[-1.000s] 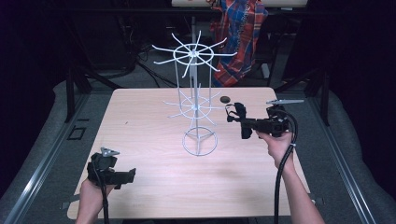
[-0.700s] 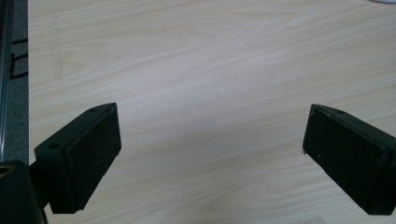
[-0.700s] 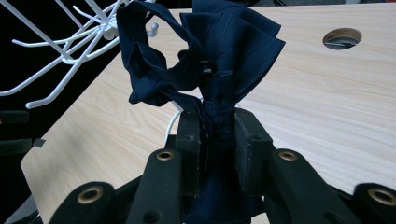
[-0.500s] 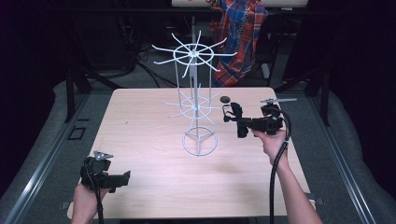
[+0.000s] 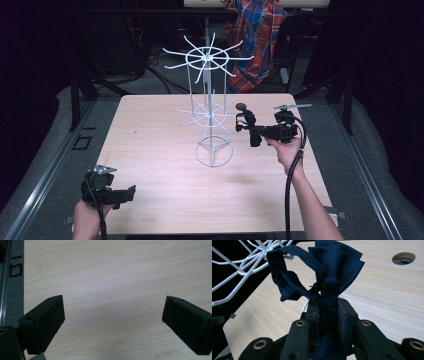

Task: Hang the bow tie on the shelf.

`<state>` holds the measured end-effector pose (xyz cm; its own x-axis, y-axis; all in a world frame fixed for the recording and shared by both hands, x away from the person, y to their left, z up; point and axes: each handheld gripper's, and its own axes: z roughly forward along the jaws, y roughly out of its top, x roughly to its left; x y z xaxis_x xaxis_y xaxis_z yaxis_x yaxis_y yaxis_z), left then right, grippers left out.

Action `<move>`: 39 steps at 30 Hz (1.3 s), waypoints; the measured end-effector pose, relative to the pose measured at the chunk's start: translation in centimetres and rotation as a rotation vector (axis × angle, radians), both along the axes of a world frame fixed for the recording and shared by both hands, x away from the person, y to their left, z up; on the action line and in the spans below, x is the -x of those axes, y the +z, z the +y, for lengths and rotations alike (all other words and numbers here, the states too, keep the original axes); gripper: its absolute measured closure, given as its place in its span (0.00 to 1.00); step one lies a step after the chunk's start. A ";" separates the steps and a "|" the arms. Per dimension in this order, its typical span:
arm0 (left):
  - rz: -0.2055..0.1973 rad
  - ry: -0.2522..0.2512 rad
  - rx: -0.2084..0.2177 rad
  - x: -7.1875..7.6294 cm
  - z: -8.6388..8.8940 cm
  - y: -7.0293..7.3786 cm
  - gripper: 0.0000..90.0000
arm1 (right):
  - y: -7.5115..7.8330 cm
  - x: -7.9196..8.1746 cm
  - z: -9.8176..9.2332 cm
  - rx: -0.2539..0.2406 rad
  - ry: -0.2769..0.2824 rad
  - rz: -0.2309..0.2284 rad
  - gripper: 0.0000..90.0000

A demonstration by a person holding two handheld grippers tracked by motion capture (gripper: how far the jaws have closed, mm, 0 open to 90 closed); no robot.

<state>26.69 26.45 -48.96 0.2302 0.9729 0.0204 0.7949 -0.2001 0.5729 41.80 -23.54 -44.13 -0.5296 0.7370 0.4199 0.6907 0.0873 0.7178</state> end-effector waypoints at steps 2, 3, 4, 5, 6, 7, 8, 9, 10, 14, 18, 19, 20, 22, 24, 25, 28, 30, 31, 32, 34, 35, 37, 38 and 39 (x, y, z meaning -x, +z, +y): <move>0.002 0.004 -0.003 0.2 0.3 0.0 0.05 | 0.2 -0.2 -0.2 -0.008 0.000 -0.001 0.81; 0.005 0.008 0.000 0.3 0.4 0.1 0.05 | 0.2 -0.2 -0.3 -0.013 -0.003 -0.004 0.81; 0.005 0.008 0.000 0.3 0.4 0.1 0.05 | 0.2 -0.2 -0.3 -0.013 -0.003 -0.004 0.81; 0.001 0.017 -0.001 0.5 0.5 0.0 0.05 | 0.2 -0.4 -0.5 -0.033 -0.009 0.002 0.81; 0.001 0.017 -0.001 0.5 0.5 0.0 0.05 | 0.2 -0.4 -0.5 -0.033 -0.009 0.002 0.81; 0.002 0.020 -0.002 0.6 0.7 0.0 0.05 | 0.0 -0.6 -0.4 -0.034 -0.006 0.006 0.81; 0.002 0.020 -0.002 0.6 0.7 0.0 0.05 | 0.0 -0.6 -0.4 -0.034 -0.006 0.006 0.81; 0.002 0.025 -0.002 0.7 0.8 0.0 0.05 | 0.0 -0.7 -0.4 -0.030 -0.004 0.006 0.81; 0.002 0.030 -0.003 0.8 0.9 0.0 0.05 | 0.0 -0.8 -0.3 -0.033 -0.006 0.008 0.81; 0.001 0.044 -0.004 1.2 1.3 0.0 0.05 | 0.1 -1.1 0.0 -0.030 -0.004 0.003 0.81; 0.000 0.051 -0.005 1.4 1.5 0.1 0.05 | -0.1 -1.2 0.4 -0.026 0.004 0.005 0.81; 0.001 0.050 -0.006 1.3 1.4 0.1 0.05 | -0.2 -1.3 0.5 -0.024 0.007 0.008 0.81; 0.001 0.050 -0.006 1.3 1.4 0.1 0.05 | -0.2 -1.3 0.5 -0.024 0.007 0.008 0.81; 0.000 0.050 -0.007 1.3 1.5 0.0 0.05 | -0.3 -1.4 0.7 -0.023 0.001 0.004 0.81; 0.002 0.052 -0.007 1.1 1.6 -0.1 0.05 | -0.3 -1.4 0.7 -0.023 0.005 0.008 0.81; 0.008 0.051 -0.006 0.9 1.6 -0.1 0.05 | -0.4 -1.5 0.9 -0.017 0.009 0.009 0.81; 0.006 0.044 -0.011 1.0 1.4 -0.1 0.05 | -0.7 -1.6 1.2 -0.010 0.012 0.017 0.81; 0.000 0.048 -0.012 1.1 1.4 -0.1 0.05 | -0.9 -1.7 1.5 -0.003 0.014 0.020 0.81; -0.004 0.051 -0.013 1.2 1.5 0.0 0.05 | -0.9 -1.7 1.5 -0.001 0.021 0.018 0.81; -0.003 0.055 -0.014 1.3 1.6 0.0 0.05 | -0.9 -1.7 1.7 0.001 0.022 0.020 0.81; -0.003 0.056 -0.011 1.3 1.7 0.0 0.05 | -1.0 -1.7 1.8 0.003 0.024 0.017 0.81; -0.007 0.062 -0.011 1.5 1.7 0.1 0.05 | -0.9 -1.6 2.2 0.009 0.029 0.015 0.81; -0.005 0.058 -0.016 1.6 1.7 0.1 0.05 | -1.0 -1.5 2.5 0.009 0.035 0.013 0.81; -0.005 0.058 -0.016 1.6 1.7 0.1 0.05 | -1.0 -1.5 2.5 0.009 0.035 0.013 0.81; -0.007 0.060 -0.014 1.6 1.7 0.1 0.05 | -1.0 -1.5 2.6 0.013 0.036 0.012 0.81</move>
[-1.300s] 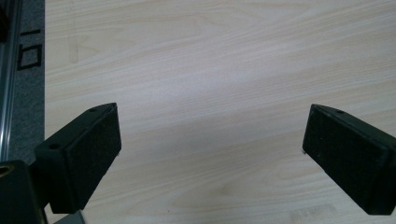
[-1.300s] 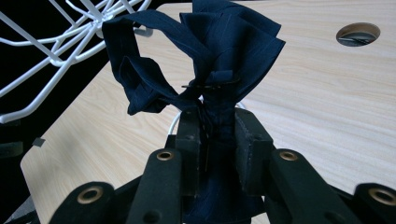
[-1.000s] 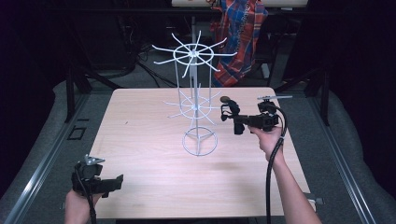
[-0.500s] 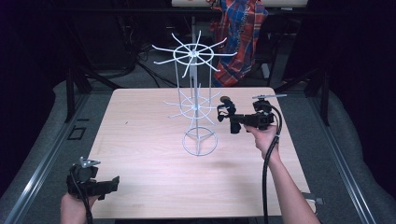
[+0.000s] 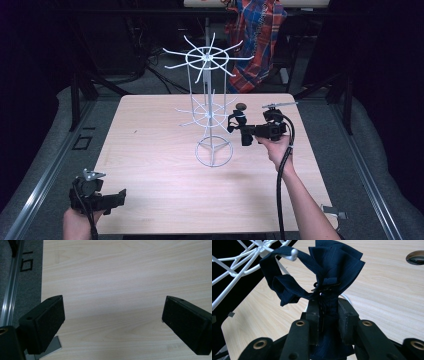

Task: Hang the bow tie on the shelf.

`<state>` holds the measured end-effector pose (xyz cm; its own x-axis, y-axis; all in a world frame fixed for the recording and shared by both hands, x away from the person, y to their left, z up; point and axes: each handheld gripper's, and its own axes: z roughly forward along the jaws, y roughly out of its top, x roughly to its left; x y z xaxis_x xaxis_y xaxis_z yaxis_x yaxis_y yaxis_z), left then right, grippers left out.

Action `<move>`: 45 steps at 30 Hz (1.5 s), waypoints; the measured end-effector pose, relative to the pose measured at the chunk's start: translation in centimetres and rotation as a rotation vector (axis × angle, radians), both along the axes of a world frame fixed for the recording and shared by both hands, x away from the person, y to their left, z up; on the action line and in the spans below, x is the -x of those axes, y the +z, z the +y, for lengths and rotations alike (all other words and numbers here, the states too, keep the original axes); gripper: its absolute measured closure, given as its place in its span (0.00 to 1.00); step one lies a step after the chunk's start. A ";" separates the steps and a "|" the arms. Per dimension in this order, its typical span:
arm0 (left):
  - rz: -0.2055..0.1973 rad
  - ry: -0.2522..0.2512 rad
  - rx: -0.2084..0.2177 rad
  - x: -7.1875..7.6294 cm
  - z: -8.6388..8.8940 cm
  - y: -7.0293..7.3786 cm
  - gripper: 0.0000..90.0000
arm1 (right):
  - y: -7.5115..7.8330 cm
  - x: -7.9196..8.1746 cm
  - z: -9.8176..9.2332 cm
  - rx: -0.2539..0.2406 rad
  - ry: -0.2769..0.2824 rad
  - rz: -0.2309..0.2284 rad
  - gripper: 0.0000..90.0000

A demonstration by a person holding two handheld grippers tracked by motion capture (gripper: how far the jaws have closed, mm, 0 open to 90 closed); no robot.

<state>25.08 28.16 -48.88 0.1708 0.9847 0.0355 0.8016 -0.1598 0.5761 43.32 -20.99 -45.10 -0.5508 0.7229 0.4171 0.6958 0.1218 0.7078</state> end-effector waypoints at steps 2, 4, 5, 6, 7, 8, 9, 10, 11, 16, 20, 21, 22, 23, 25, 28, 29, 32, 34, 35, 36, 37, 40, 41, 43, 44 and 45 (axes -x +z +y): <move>-0.003 0.007 0.003 0.2 0.1 0.0 0.05 | -0.1 0.0 0.5 0.007 0.007 0.002 0.81; -0.003 0.009 0.004 0.3 0.2 0.1 0.05 | -0.2 0.0 0.9 0.025 0.012 -0.002 0.81; -0.002 0.011 0.004 0.3 0.2 0.1 0.05 | -0.3 0.0 1.0 0.034 0.019 0.000 0.81; -0.002 0.011 0.004 0.3 0.2 0.1 0.05 | -0.3 0.0 1.0 0.034 0.019 0.000 0.81; -0.001 0.010 0.003 0.3 0.2 0.0 0.05 | -0.4 0.0 1.2 0.035 0.019 -0.004 0.81; 0.002 0.004 -0.001 0.3 0.2 0.0 0.05 | -0.5 -0.1 1.4 0.044 0.029 -0.002 0.80; 0.002 0.004 -0.001 0.3 0.2 0.0 0.05 | -0.5 -0.1 1.4 0.044 0.029 -0.002 0.80; 0.002 0.004 0.001 0.3 0.1 0.0 0.05 | -0.6 -0.1 1.6 0.055 0.030 0.001 0.80; 0.004 0.001 -0.001 0.2 0.1 0.0 0.05 | -0.7 0.0 1.7 0.053 0.026 -0.003 0.80; 0.005 -0.008 0.001 0.0 -0.1 0.0 0.05 | -0.9 0.2 2.1 0.074 0.037 -0.015 0.80; 0.009 -0.021 -0.005 -0.3 -0.5 -0.1 0.05 | -1.0 0.5 2.4 0.088 0.039 -0.020 0.79; 0.009 -0.021 -0.005 -0.3 -0.5 -0.1 0.05 | -1.0 0.5 2.4 0.088 0.039 -0.020 0.79; 0.013 -0.022 -0.005 -0.3 -0.5 -0.1 0.05 | -1.1 0.5 2.4 0.087 0.041 -0.021 0.79; 0.011 -0.024 -0.005 -0.4 -0.5 -0.1 0.05 | -1.1 0.6 2.5 0.082 0.042 -0.022 0.79; 0.009 -0.024 -0.003 -0.5 -0.6 -0.1 0.05 | -1.1 0.7 2.7 0.087 0.045 -0.023 0.79; 0.009 -0.029 -0.001 -0.6 -0.8 -0.1 0.05 | -1.3 0.7 2.8 0.095 0.056 -0.023 0.79; 0.011 -0.033 -0.003 -0.7 -0.8 -0.1 0.05 | -1.4 0.8 2.9 0.094 0.054 -0.022 0.79; 0.011 -0.040 -0.004 -0.7 -1.0 -0.1 0.05 | -1.5 0.9 3.0 0.098 0.055 -0.022 0.79; 0.012 -0.037 -0.001 -0.7 -0.9 -0.1 0.05 | -1.5 0.9 3.2 0.103 0.061 -0.024 0.79; 0.013 -0.036 0.001 -0.6 -0.8 -0.1 0.05 | -1.5 0.8 3.2 0.102 0.063 -0.026 0.79; 0.013 -0.036 0.001 -0.6 -0.8 -0.1 0.05 | -1.5 0.8 3.2 0.102 0.063 -0.026 0.79; 0.012 -0.034 0.000 -0.6 -0.8 -0.1 0.05 | -1.6 0.8 3.4 0.103 0.060 -0.028 0.78; 0.015 -0.038 -0.001 -0.6 -0.8 -0.1 0.05 | -1.7 0.8 3.5 0.107 0.061 -0.026 0.77; 0.015 -0.038 -0.001 -0.6 -0.8 -0.1 0.05 | -1.7 0.8 3.5 0.107 0.063 -0.022 0.77; 0.024 -0.045 -0.001 -0.6 -0.9 -0.2 0.05 | -1.8 0.8 3.5 0.106 0.067 -0.016 0.77; 0.024 -0.045 -0.001 -0.6 -0.9 -0.2 0.05 | -1.8 0.8 3.5 0.106 0.067 -0.016 0.77; 0.027 -0.048 -0.006 -0.7 -1.0 -0.2 0.05 | -1.7 0.8 3.5 0.104 0.071 -0.017 0.76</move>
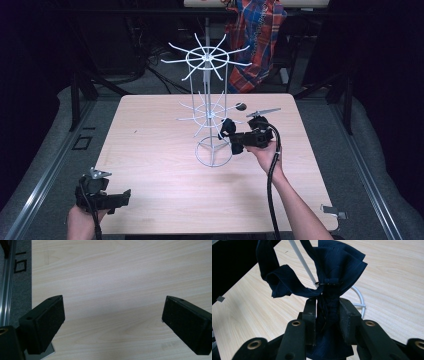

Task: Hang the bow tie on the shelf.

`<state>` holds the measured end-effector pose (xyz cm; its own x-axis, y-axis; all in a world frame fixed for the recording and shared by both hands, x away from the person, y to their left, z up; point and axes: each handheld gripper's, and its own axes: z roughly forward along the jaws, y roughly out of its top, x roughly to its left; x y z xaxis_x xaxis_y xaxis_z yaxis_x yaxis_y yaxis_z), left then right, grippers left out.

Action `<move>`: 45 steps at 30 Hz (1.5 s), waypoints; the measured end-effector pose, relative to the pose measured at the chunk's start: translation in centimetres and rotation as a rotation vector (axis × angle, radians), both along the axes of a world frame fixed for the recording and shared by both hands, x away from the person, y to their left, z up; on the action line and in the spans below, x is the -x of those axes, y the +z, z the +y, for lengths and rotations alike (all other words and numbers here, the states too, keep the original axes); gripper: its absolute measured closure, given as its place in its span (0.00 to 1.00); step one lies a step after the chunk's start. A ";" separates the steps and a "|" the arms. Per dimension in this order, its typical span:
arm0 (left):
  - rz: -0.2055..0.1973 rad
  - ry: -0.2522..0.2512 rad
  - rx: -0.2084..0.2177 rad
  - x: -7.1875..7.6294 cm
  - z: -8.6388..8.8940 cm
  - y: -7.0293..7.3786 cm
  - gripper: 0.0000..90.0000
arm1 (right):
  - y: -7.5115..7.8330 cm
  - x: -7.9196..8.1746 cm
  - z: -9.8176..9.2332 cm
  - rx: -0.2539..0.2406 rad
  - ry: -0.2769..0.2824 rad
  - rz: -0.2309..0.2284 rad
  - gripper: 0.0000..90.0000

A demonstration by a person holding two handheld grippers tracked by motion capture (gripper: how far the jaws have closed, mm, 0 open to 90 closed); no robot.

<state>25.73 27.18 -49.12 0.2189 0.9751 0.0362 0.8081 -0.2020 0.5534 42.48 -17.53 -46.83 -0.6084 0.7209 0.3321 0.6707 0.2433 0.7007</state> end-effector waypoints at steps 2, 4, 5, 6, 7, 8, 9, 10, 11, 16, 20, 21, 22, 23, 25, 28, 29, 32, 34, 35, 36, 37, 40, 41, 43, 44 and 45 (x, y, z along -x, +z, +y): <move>-0.002 -0.001 0.000 0.0 0.0 0.0 0.05 | 0.0 0.0 0.0 0.002 0.001 -0.001 0.76; -0.004 -0.002 -0.001 0.0 -0.1 0.0 0.05 | 0.0 0.0 0.0 0.004 -0.002 -0.001 0.76; -0.001 -0.004 0.000 -0.1 -0.1 0.0 0.05 | 0.0 0.0 -0.1 0.005 -0.001 0.005 0.76; -0.001 -0.004 0.000 -0.1 -0.1 0.0 0.05 | -0.1 0.0 -0.1 0.004 -0.001 0.006 0.76; -0.001 -0.004 0.000 -0.1 -0.1 0.0 0.05 | -0.1 0.0 -0.1 0.004 -0.001 0.006 0.76; -0.002 -0.005 0.000 -0.1 -0.1 0.0 0.05 | -0.1 0.0 -0.2 0.004 -0.001 0.011 0.74; -0.002 -0.007 0.001 -0.1 -0.1 0.0 0.05 | -0.1 0.1 -0.2 0.005 -0.003 0.014 0.72; -0.001 -0.008 0.001 -0.2 -0.1 0.1 0.05 | -0.1 0.1 -0.2 0.006 -0.003 0.018 0.71; -0.001 -0.008 0.001 -0.2 -0.1 0.1 0.05 | -0.1 0.1 -0.2 0.006 -0.003 0.018 0.71; -0.004 -0.015 0.003 -0.4 -0.4 0.1 0.05 | -0.2 0.3 -0.4 0.010 -0.004 0.033 0.63; -0.007 -0.025 0.005 -0.6 -0.7 0.1 0.05 | 0.1 0.8 -0.7 0.025 -0.007 0.031 0.55; -0.007 -0.025 0.005 -0.6 -0.7 0.1 0.05 | 0.1 0.8 -0.7 0.025 -0.007 0.031 0.55; -0.007 -0.031 0.004 -0.7 -0.7 0.1 0.05 | 0.2 0.9 -0.8 0.041 -0.009 0.034 0.53; -0.007 -0.032 0.005 -0.8 -0.8 0.1 0.05 | 0.4 1.1 -0.9 0.055 -0.008 0.033 0.50; -0.011 -0.036 0.007 -0.9 -1.0 0.2 0.05 | 0.8 1.6 -1.3 0.074 -0.013 0.024 0.44; -0.018 -0.046 0.008 -1.1 -1.3 0.2 0.05 | 1.1 1.9 -1.4 0.094 -0.016 0.011 0.43; -0.017 -0.051 0.010 -1.2 -1.4 0.2 0.05 | 1.5 2.3 -1.7 0.109 -0.016 0.006 0.39; -0.020 -0.061 0.012 -1.5 -1.7 0.2 0.05 | 1.8 2.8 -2.1 0.130 -0.022 0.004 0.35; -0.023 -0.068 0.012 -1.7 -1.9 0.3 0.05 | 1.9 3.1 -2.5 0.141 -0.024 0.011 0.30; -0.026 -0.070 0.013 -1.9 -2.1 0.2 0.05 | 1.9 3.3 -2.6 0.147 -0.027 0.011 0.28; -0.025 -0.075 0.013 -1.9 -2.2 0.3 0.05 | 1.9 3.7 -3.0 0.159 -0.037 0.018 0.23; -0.024 -0.083 0.011 -2.2 -2.4 0.3 0.05 | 2.0 3.9 -3.2 0.167 -0.039 0.018 0.21; -0.027 -0.091 0.012 -2.4 -2.7 0.3 0.05 | 2.0 4.4 -3.7 0.182 -0.048 0.017 0.17; -0.025 -0.103 0.009 -2.6 -3.0 0.3 0.05 | 2.1 4.9 -4.2 0.195 -0.057 0.018 0.17; -0.023 -0.105 0.011 -2.7 -3.2 0.3 0.05 | 2.1 5.3 -4.6 0.204 -0.057 0.021 0.16; -0.025 -0.108 0.010 -2.8 -3.3 0.2 0.05 | 2.1 5.3 -4.6 0.204 -0.057 0.021 0.16; -0.024 -0.121 0.005 -3.0 -3.5 0.2 0.05 | 2.0 5.8 -5.0 0.226 -0.065 0.023 0.16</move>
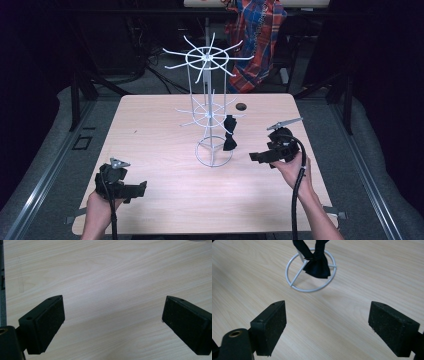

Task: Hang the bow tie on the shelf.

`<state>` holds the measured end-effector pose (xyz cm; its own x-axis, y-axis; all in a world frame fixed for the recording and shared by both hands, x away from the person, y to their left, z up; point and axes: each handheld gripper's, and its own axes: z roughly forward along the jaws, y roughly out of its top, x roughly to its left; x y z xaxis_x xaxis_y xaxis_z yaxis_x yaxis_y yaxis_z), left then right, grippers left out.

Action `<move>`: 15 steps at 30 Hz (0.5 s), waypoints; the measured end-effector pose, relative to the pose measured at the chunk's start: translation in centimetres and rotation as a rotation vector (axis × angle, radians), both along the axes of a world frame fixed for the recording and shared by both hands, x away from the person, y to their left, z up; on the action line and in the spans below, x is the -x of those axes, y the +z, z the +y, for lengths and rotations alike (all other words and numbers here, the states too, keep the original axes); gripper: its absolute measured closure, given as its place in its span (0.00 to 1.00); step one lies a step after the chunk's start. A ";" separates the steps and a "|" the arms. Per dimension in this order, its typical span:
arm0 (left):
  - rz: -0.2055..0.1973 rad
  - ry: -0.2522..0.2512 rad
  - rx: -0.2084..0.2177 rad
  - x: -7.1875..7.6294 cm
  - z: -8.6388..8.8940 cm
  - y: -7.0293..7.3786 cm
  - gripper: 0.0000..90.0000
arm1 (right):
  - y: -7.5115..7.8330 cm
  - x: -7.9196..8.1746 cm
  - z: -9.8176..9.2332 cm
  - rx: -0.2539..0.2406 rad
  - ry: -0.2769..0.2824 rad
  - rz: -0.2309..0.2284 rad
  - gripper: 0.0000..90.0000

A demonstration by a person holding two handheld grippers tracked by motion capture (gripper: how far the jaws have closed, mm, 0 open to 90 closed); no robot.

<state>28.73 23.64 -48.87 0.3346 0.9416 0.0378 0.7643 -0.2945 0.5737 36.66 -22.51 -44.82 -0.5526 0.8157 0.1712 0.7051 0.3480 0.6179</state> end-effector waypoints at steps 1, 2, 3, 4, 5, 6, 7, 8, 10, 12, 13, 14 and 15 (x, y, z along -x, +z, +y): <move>0.000 0.000 0.000 0.0 0.0 0.0 0.05 | 0.0 0.0 0.0 0.000 0.000 0.000 0.16; -0.001 0.000 0.004 -0.1 -0.2 0.0 0.05 | 0.0 0.2 -0.1 0.001 -0.004 0.003 0.15; 0.001 -0.007 0.001 -0.2 -0.3 0.0 0.05 | -0.3 0.7 -0.4 0.015 -0.007 0.014 0.14; 0.000 -0.010 0.001 -0.3 -0.3 0.0 0.05 | -0.3 0.8 -0.6 0.025 -0.004 0.016 0.13; 0.000 -0.010 0.001 -0.3 -0.3 0.0 0.05 | -0.3 0.8 -0.6 0.025 -0.004 0.016 0.13; 0.001 -0.009 0.003 -0.3 -0.4 0.0 0.05 | -0.4 1.1 -0.7 0.029 -0.008 0.021 0.12; 0.001 -0.014 0.001 -0.4 -0.4 0.0 0.05 | -0.6 1.4 -0.9 0.034 -0.007 0.029 0.12; -0.001 -0.012 0.005 -0.4 -0.5 -0.1 0.05 | -0.7 1.6 -1.0 0.036 -0.008 0.031 0.12; 0.003 -0.018 0.004 -0.4 -0.6 0.0 0.05 | -1.1 2.4 -1.5 0.047 -0.012 0.041 0.11; 0.001 -0.018 0.005 -0.4 -0.6 0.0 0.05 | -1.4 3.0 -1.8 0.048 -0.013 0.046 0.11; 0.001 -0.019 0.004 -0.4 -0.7 0.0 0.05 | -1.4 3.0 -1.8 0.048 -0.013 0.046 0.11; 0.001 -0.018 0.004 -0.4 -0.7 0.0 0.05 | -1.6 3.5 -2.1 0.072 -0.012 0.057 0.10; 0.001 -0.018 0.004 -0.4 -0.7 0.0 0.05 | -1.8 3.7 -2.2 0.066 -0.008 0.058 0.10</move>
<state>29.17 22.96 -48.92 0.3515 0.9356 0.0336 0.7593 -0.3059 0.5743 32.98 -24.75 -46.59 -0.5367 0.8306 0.1482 0.7419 0.3809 0.5518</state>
